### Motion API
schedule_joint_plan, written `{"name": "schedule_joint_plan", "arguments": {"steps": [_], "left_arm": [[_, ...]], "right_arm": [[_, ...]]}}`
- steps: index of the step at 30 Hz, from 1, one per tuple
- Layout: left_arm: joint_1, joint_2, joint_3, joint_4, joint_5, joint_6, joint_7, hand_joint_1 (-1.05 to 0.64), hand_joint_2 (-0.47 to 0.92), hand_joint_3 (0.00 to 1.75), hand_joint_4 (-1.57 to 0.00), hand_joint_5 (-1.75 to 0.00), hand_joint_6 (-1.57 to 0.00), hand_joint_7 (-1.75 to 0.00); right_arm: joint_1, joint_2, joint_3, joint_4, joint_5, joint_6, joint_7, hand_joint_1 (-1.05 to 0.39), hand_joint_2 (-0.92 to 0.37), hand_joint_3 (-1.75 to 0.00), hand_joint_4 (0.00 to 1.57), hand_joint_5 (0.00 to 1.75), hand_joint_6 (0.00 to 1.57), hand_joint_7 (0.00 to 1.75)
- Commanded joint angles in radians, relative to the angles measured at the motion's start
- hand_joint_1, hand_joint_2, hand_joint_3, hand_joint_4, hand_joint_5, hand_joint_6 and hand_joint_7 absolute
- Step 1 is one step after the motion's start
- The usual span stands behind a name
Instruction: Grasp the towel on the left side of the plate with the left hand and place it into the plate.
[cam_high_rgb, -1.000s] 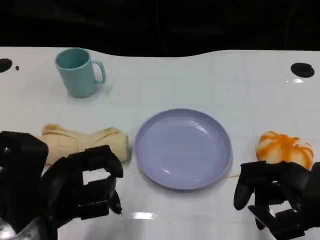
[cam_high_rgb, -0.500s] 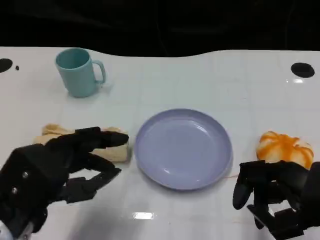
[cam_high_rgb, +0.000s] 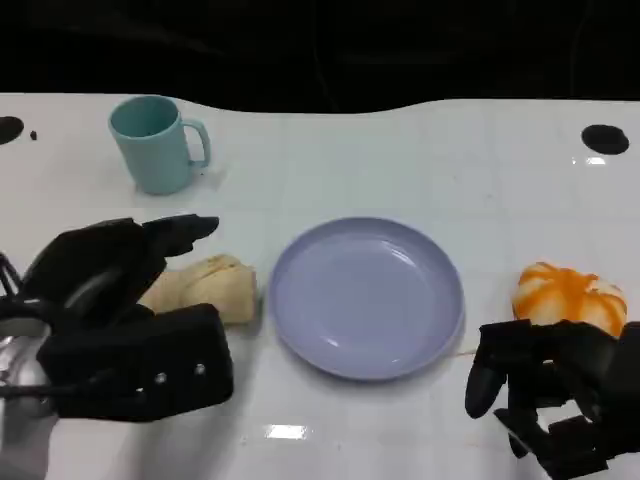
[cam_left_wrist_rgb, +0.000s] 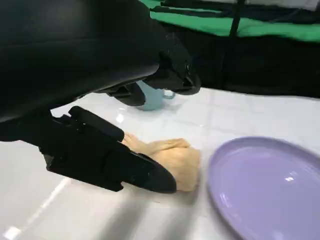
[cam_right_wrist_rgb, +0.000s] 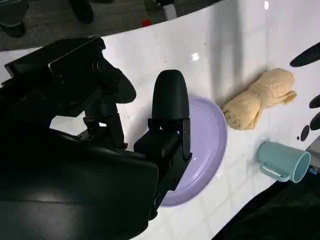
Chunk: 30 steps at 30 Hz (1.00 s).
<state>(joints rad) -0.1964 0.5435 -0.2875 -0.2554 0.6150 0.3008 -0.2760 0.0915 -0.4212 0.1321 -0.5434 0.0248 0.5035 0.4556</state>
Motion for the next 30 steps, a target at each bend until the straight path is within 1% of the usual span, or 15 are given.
{"name": "schedule_joint_plan", "arguments": {"steps": [1, 4, 8, 11, 13, 18, 21, 22, 24, 25, 26, 27, 28, 29, 30], "left_arm": [[-0.091, 0.012, -0.064, 0.111, 0.112, 0.02, -0.055, -0.58, 0.88, 0.0, -0.25, -0.29, -0.29, 0.0], [-0.147, -0.007, -0.097, 0.208, 0.144, 0.011, -0.067, -0.58, 0.85, 0.0, -0.32, -0.19, -0.29, 0.0], [-0.218, -0.051, -0.128, 0.383, 0.151, -0.024, -0.039, -0.55, 0.83, 0.0, -0.37, -0.14, -0.31, -0.01], [-0.27, -0.08, -0.155, 0.525, 0.162, -0.058, -0.012, -0.53, 0.84, 0.0, -0.41, -0.12, -0.33, -0.01], [-0.303, -0.098, -0.174, 0.622, 0.17, -0.087, 0.01, -0.54, 0.84, 0.01, -0.47, -0.13, -0.34, -0.01], [-0.375, -0.152, -0.197, 0.878, 0.153, -0.172, 0.089, -0.52, 0.84, 0.0, -0.56, -0.1, -0.43, -0.03], [-0.404, -0.17, -0.209, 1.004, 0.146, -0.235, 0.124, -0.52, 0.89, 0.02, -0.59, -0.09, -0.47, -0.03], [-0.409, -0.177, -0.208, 1.035, 0.141, -0.25, 0.139, -0.49, 0.91, 0.04, -0.66, -0.12, -0.53, -0.05], [-0.415, -0.19, -0.201, 1.085, 0.13, -0.283, 0.185, -0.45, 0.92, 0.06, -0.76, -0.15, -0.6, -0.07], [-0.416, -0.194, -0.199, 1.105, 0.126, -0.302, 0.213, -0.4, 0.92, 0.09, -0.84, -0.25, -0.71, -0.07], [-0.417, -0.197, -0.198, 1.122, 0.122, -0.322, 0.243, -0.34, 0.92, 0.13, -0.82, -0.58, -0.82, -0.04], [-0.416, -0.2, -0.192, 1.134, 0.112, -0.347, 0.275, -0.31, 0.92, 0.15, -0.76, -0.86, -0.89, -0.03], [-0.416, -0.203, -0.186, 1.143, 0.103, -0.363, 0.294, -0.26, 0.92, 0.18, -0.81, -1.13, -0.97, -0.04], [-0.416, -0.205, -0.177, 1.15, 0.091, -0.382, 0.316, -0.23, 0.92, 0.21, -0.87, -1.3, -1.03, -0.06], [-0.417, -0.206, -0.171, 1.156, 0.084, -0.398, 0.337, -0.21, 0.92, 0.27, -0.94, -1.38, -1.11, -0.09]], "right_arm": [[0.0, -0.005, 0.0, -0.016, -0.002, 0.011, -0.008, 0.05, -0.6, -1.05, 0.7, 1.68, 0.69, 1.42], [0.0, -0.005, 0.004, -0.016, -0.004, 0.009, -0.009, 0.05, -0.6, -1.05, 0.7, 1.68, 0.69, 1.42], [0.003, -0.005, 0.007, -0.014, -0.006, -0.003, -0.012, 0.05, -0.6, -1.04, 0.7, 1.68, 0.69, 1.42], [0.003, -0.005, 0.007, -0.024, -0.011, 0.011, -0.018, 0.04, -0.6, -1.04, 0.7, 1.67, 0.7, 1.42], [0.005, -0.002, 0.005, -0.027, -0.006, 0.015, -0.019, 0.04, -0.6, -1.04, 0.7, 1.67, 0.69, 1.41], [0.008, -0.001, 0.004, -0.028, -0.001, 0.012, -0.018, 0.04, -0.6, -1.05, 0.7, 1.68, 0.7, 1.42], [0.01, -0.003, 0.005, -0.032, -0.001, 0.01, -0.017, 0.04, -0.6, -1.06, 0.7, 1.68, 0.7, 1.42], [0.011, -0.004, 0.006, -0.034, -0.002, 0.011, -0.017, 0.04, -0.6, -1.06, 0.7, 1.68, 0.7, 1.42], [0.01, -0.005, 0.006, -0.036, -0.004, 0.014, -0.017, 0.04, -0.6, -1.07, 0.71, 1.68, 0.7, 1.43], [0.01, -0.006, 0.006, -0.037, -0.005, 0.015, -0.017, 0.04, -0.59, -1.07, 0.71, 1.68, 0.7, 1.42], [0.009, -0.006, 0.006, -0.036, -0.004, 0.015, -0.017, 0.04, -0.59, -1.07, 0.71, 1.68, 0.7, 1.42], [0.008, -0.005, 0.006, -0.034, -0.002, 0.016, -0.016, 0.04, -0.59, -1.07, 0.71, 1.68, 0.7, 1.42], [0.008, -0.005, 0.005, -0.034, -0.001, 0.017, -0.016, 0.04, -0.59, -1.07, 0.7, 1.67, 0.69, 1.42], [0.007, -0.003, 0.004, -0.032, 0.001, 0.017, -0.015, 0.04, -0.59, -1.06, 0.7, 1.67, 0.69, 1.42], [0.007, -0.003, 0.003, -0.031, 0.002, 0.015, -0.015, 0.04, -0.59, -1.06, 0.7, 1.67, 0.69, 1.42]]}}
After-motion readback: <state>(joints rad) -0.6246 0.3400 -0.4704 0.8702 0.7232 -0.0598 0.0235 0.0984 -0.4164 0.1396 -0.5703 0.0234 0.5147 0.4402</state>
